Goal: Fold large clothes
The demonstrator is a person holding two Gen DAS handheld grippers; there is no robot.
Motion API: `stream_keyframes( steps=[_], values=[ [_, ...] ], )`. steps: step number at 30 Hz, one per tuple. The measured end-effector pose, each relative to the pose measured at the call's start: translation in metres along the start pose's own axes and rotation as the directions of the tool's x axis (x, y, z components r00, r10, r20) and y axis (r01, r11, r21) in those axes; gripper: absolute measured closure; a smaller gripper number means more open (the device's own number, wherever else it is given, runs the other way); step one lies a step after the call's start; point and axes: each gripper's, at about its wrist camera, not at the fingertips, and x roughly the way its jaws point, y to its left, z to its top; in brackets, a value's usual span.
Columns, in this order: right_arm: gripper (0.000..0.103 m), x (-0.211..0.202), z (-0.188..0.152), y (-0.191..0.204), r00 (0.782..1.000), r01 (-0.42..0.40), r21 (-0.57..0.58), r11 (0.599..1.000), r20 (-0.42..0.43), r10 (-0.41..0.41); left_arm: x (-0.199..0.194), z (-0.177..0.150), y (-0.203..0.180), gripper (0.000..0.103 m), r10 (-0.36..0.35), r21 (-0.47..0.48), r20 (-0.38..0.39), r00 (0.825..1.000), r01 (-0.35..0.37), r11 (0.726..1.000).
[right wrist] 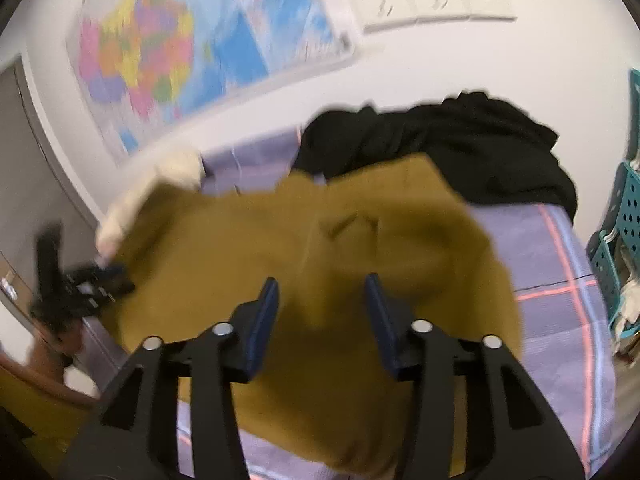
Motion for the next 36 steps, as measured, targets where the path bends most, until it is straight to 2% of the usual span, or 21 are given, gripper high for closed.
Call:
stream_keyframes(
  steps=[2, 5, 13, 17, 21, 24, 27, 31, 34, 36],
  values=[
    [0.058, 0.022, -0.003, -0.009, 0.999, -0.002, 0.042, 0.999, -0.043, 0.004, 0.008, -0.001, 0.002, 0.041, 0.016, -0.010, -0.008, 1.000, -0.016, 1.000],
    [0.058, 0.028, -0.004, -0.013, 0.999, -0.005, 0.065, 0.998, -0.039, 0.008, 0.011, 0.002, -0.001, 0.041, 0.038, -0.011, -0.014, 0.999, -0.038, 0.999],
    [0.056, -0.015, -0.006, 0.017, 0.999, -0.022, 0.006, 1.000, 0.029, 0.022, -0.015, -0.004, -0.005, 0.041, 0.044, -0.033, 0.026, 0.999, -0.043, 0.999],
    [0.055, -0.029, -0.012, 0.036, 0.995, -0.085, -0.025, 0.996, 0.041, 0.086, -0.025, -0.013, -0.010, 0.041, 0.031, -0.028, 0.027, 0.999, -0.030, 0.999],
    [0.052, -0.016, -0.020, 0.051, 0.993, -0.114, -0.059, 0.992, -0.023, 0.113, -0.028, -0.026, -0.014, 0.041, 0.024, -0.032, 0.019, 1.000, -0.023, 0.999],
    [0.054, 0.004, -0.025, 0.050, 0.996, -0.058, -0.059, 0.997, -0.076, 0.054, -0.020, -0.029, -0.012, 0.041, 0.020, -0.054, 0.005, 1.000, -0.020, 0.998],
    [0.054, 0.013, -0.027, 0.044, 0.995, -0.067, -0.016, 0.998, -0.077, 0.066, -0.016, -0.030, -0.012, 0.041, 0.025, -0.049, 0.007, 1.000, -0.024, 0.999],
    [0.053, 0.005, -0.027, 0.043, 0.994, -0.085, 0.018, 0.996, -0.064, 0.086, -0.024, -0.032, -0.010, 0.043, 0.016, -0.063, 0.019, 1.000, -0.015, 0.998],
    [0.050, -0.010, -0.029, 0.040, 0.993, -0.112, 0.033, 0.993, -0.044, 0.113, -0.041, -0.038, -0.005, 0.043, -0.006, -0.086, 0.048, 0.999, 0.010, 0.996],
    [0.041, -0.021, -0.032, 0.038, 0.991, -0.132, 0.054, 0.990, -0.028, 0.133, -0.054, -0.044, 0.003, 0.043, -0.034, -0.119, 0.055, 0.998, 0.040, 0.992]
  ],
)
